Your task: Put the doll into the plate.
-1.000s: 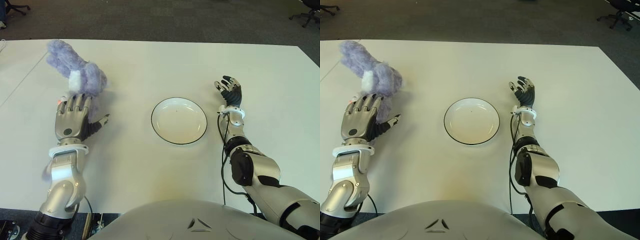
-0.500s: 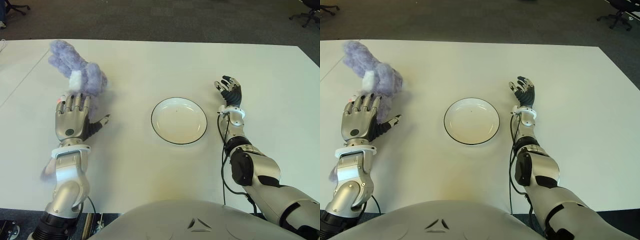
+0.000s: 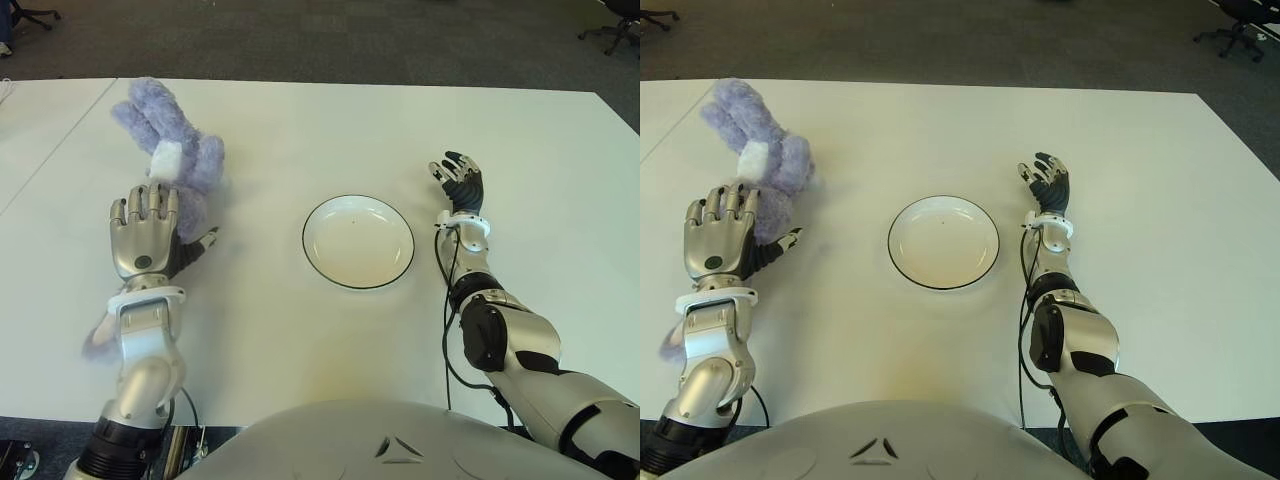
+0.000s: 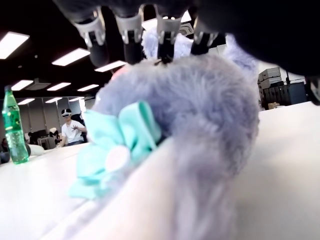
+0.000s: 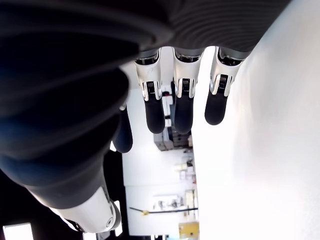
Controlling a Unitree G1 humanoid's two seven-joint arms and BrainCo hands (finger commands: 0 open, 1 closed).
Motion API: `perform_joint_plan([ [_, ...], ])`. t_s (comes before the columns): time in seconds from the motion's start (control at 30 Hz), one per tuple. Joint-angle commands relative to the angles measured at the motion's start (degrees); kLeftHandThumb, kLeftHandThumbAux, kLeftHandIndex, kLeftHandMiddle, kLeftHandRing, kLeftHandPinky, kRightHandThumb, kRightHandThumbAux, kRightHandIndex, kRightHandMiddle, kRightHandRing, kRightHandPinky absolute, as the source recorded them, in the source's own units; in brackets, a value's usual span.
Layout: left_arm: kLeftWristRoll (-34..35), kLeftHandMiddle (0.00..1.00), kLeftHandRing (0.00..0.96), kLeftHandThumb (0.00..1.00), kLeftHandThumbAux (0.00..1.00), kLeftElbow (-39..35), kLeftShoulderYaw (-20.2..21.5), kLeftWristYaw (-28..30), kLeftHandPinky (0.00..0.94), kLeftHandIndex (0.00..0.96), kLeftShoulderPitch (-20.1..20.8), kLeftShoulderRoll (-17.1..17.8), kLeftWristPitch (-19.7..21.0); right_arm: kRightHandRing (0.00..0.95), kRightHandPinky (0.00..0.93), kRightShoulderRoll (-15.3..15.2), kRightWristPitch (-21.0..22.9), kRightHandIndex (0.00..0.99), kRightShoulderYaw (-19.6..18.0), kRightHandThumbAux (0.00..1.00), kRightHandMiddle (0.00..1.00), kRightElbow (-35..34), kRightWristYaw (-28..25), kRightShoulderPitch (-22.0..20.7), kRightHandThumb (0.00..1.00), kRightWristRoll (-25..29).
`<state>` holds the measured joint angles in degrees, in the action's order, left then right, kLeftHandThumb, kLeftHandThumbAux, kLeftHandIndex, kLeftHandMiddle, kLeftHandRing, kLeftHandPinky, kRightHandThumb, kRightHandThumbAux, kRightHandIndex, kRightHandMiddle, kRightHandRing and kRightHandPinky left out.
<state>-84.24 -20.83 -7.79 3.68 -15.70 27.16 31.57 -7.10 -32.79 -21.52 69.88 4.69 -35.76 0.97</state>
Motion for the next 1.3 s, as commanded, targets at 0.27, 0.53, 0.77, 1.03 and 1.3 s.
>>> perform_joint_plan([
  [0.27,-3.5,0.0,0.0,0.132,0.145,4.3,-0.8,-5.8,0.0,0.0,2.8,-2.6,0.2,0.174,0.198,2.9,9.0,0.307,-1.2,0.827,0.189,8.2,0.0,11.9,0.378,1.2],
  [0.53,-0.8,0.0,0.0,0.151,0.13,5.5,0.9,-13.8,0.0,0.0,4.0,-5.0,0.6,0.172,0.189,2.9,9.0,0.31,-0.8,0.825,0.19,8.2,0.6,11.8,0.382,0.7],
  [0.77,4.7,0.0,0.0,0.162,0.136,6.7,3.9,-19.8,0.0,0.0,5.0,-6.7,-0.2,0.165,0.188,3.0,9.0,0.311,-0.7,0.827,0.183,8.2,0.6,11.7,0.396,0.6],
  [1.03,14.3,0.0,0.0,0.197,0.157,19.2,7.5,-22.9,0.0,0.0,13.4,-4.5,-4.4,0.176,0.205,3.1,9.2,0.317,-0.9,0.825,0.192,8.2,0.4,11.6,0.408,0.9],
  [1.3,19.6,0.0,0.0,0.21,0.145,30.5,7.4,-25.3,0.0,0.0,19.5,-3.0,-6.3,0.171,0.192,3.2,9.5,0.324,-1.1,0.82,0.192,8.3,0.4,11.5,0.41,1.2],
])
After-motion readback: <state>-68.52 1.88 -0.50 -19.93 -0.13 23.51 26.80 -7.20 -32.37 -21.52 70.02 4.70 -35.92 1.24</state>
